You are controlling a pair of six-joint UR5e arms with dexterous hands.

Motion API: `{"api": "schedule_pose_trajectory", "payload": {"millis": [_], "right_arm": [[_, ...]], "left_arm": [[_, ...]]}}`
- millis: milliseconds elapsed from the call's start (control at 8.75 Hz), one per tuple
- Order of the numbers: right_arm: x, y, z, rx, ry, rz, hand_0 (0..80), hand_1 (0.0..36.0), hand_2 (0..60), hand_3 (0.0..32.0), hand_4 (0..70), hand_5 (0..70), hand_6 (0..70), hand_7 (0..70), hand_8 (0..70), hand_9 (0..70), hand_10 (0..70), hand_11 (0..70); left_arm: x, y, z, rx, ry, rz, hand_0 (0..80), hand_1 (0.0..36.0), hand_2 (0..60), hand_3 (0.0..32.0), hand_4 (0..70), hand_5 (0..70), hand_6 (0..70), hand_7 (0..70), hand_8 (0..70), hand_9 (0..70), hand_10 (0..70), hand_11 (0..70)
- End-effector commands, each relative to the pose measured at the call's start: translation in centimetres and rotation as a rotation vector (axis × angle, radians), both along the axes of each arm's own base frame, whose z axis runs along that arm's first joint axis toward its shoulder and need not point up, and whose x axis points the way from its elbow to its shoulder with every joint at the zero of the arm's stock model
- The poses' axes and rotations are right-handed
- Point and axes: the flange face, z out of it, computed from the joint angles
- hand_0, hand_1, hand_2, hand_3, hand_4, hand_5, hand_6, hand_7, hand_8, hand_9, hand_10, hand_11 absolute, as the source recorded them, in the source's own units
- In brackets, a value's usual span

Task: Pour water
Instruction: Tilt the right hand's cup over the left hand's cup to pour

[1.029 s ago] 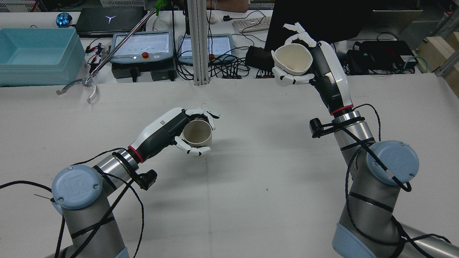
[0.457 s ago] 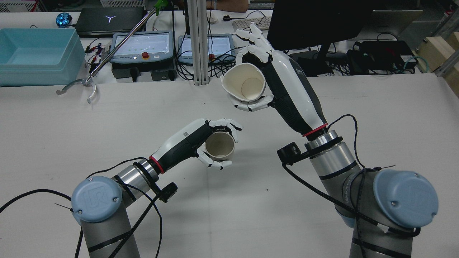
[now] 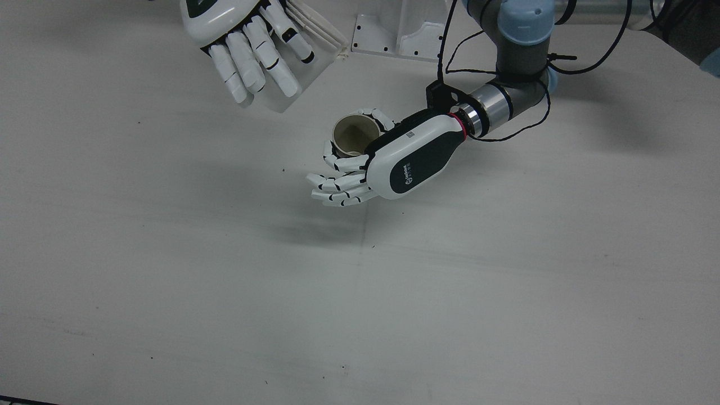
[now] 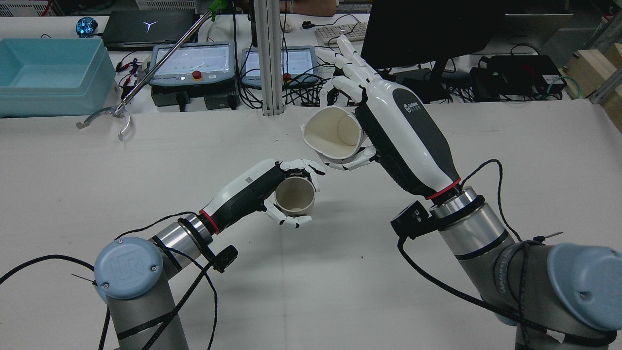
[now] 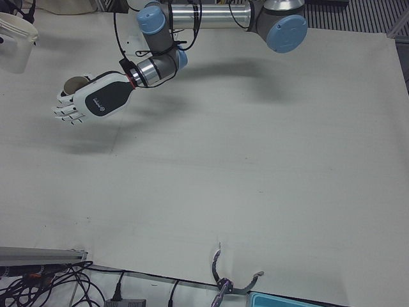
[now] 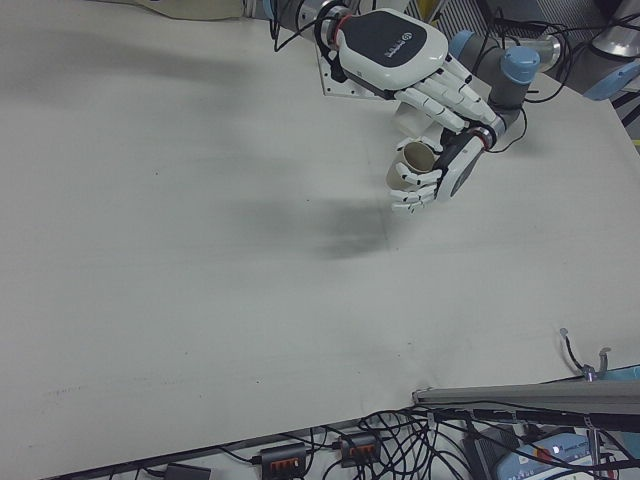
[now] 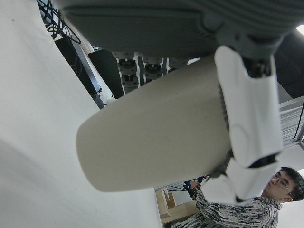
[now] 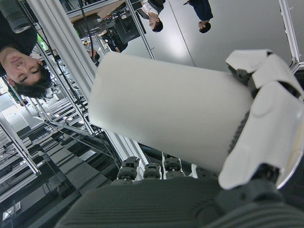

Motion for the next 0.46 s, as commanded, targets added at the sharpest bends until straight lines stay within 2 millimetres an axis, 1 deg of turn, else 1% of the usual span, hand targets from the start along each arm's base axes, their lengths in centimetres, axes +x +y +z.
{"api": "schedule_pose_trajectory", "payload": {"millis": [0, 114, 343], "right_arm": [[3.6, -0.5, 0.6, -0.014, 0.113, 0.056, 45.3, 29.3, 60.0, 0.0, 22.2, 70.0, 10.2, 13.5, 2.7, 5.6, 5.8, 9.9], [5.2, -1.5, 0.8, -0.010, 0.153, 0.076, 44.6, 29.1, 60.0, 0.0, 21.9, 70.0, 9.8, 12.5, 2.8, 5.7, 6.0, 10.1], [8.2, -3.1, 1.8, -0.035, 0.241, 0.120, 44.1, 27.4, 60.0, 0.0, 22.4, 70.0, 9.5, 12.2, 2.7, 5.6, 5.6, 9.5]], "left_arm": [[-0.8, -0.8, 0.1, -0.002, 0.002, -0.014, 55.4, 36.0, 60.0, 0.0, 38.9, 69.1, 17.4, 28.3, 13.1, 20.6, 10.7, 18.1], [-0.8, -0.6, 0.2, -0.002, 0.002, -0.011, 55.4, 36.0, 60.0, 0.0, 38.8, 69.0, 17.4, 28.2, 13.1, 20.6, 10.7, 18.1], [-0.7, -0.5, 0.3, -0.001, -0.002, -0.009, 55.3, 36.0, 60.0, 0.0, 38.6, 69.4, 17.3, 28.0, 13.0, 20.4, 10.5, 17.9]]}}
